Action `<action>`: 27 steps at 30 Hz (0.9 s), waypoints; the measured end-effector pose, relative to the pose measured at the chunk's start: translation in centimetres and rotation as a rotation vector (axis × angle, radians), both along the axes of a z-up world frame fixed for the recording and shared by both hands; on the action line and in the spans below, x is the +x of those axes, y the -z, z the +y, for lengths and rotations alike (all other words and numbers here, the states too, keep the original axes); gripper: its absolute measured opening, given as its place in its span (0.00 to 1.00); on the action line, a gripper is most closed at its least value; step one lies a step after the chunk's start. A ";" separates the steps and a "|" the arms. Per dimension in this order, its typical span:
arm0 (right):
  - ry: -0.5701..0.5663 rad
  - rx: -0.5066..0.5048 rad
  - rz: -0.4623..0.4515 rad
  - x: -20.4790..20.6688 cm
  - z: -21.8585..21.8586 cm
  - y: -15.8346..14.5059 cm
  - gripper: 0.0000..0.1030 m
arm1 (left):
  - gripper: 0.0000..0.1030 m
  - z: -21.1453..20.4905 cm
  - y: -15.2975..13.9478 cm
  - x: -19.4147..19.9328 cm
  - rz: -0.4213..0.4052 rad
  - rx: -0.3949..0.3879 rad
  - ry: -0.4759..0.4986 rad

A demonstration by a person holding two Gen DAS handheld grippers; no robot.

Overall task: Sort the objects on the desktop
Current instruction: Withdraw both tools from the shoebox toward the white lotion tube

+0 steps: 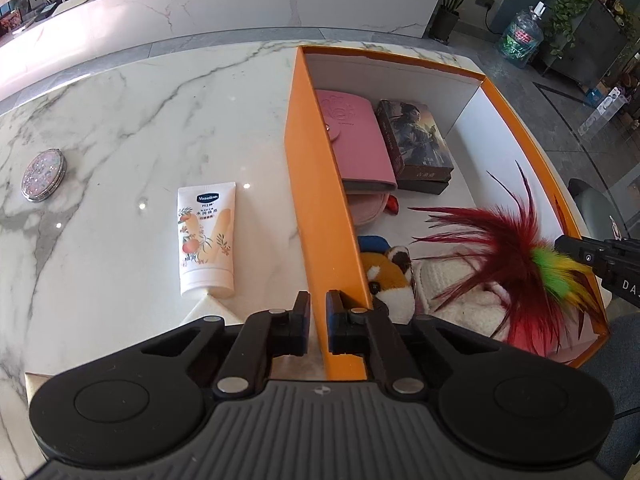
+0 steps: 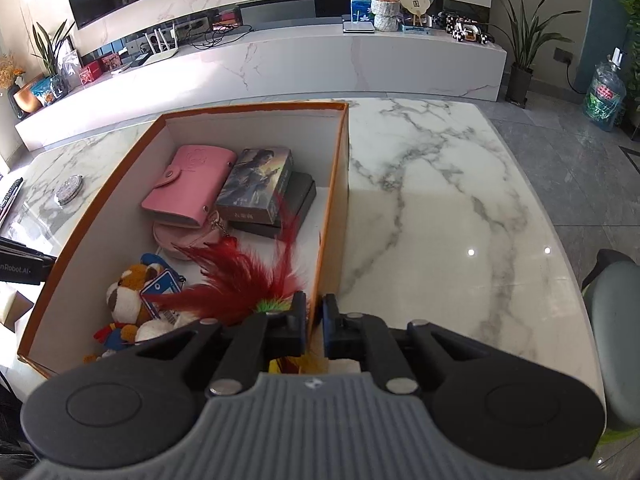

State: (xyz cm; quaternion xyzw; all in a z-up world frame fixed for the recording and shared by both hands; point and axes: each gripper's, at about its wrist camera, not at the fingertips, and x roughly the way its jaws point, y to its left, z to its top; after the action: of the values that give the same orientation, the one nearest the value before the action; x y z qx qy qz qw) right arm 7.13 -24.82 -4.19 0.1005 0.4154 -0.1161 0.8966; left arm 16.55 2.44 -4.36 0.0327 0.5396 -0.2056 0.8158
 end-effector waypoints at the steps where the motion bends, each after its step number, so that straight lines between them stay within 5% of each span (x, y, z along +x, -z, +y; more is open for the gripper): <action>1: 0.000 -0.001 0.000 -0.3 0.1 0.0 0.08 | 0.05 0.2 0.0 -0.3 0.006 -0.004 -0.003; 10: -0.033 -0.008 -0.010 -2.1 1.6 0.0 0.08 | 0.06 1.2 -0.2 -2.6 0.008 -0.009 -0.039; 13: -0.019 -0.004 -0.022 -2.3 1.6 0.0 0.08 | 0.18 2.1 -0.7 -3.0 0.000 -0.033 -0.043; 21: -0.031 -0.050 -0.157 -3.1 3.8 -3.9 0.12 | 0.25 9.4 -5.3 -4.3 -0.129 -0.046 -0.175; 24: -0.124 -0.047 -0.181 -1.8 6.8 -5.0 0.12 | 0.33 11.5 -5.8 -4.7 -0.158 -0.021 -0.174; 27: -0.236 -0.041 -0.189 -0.2 10.2 -5.5 0.13 | 0.53 12.4 -5.4 -5.3 -0.189 0.012 -0.136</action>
State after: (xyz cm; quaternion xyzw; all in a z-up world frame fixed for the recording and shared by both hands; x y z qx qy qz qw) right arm 6.97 -14.64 1.33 0.0432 0.3355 -0.0085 0.9410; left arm 11.27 14.86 0.99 0.0201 0.4625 -0.1427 0.8748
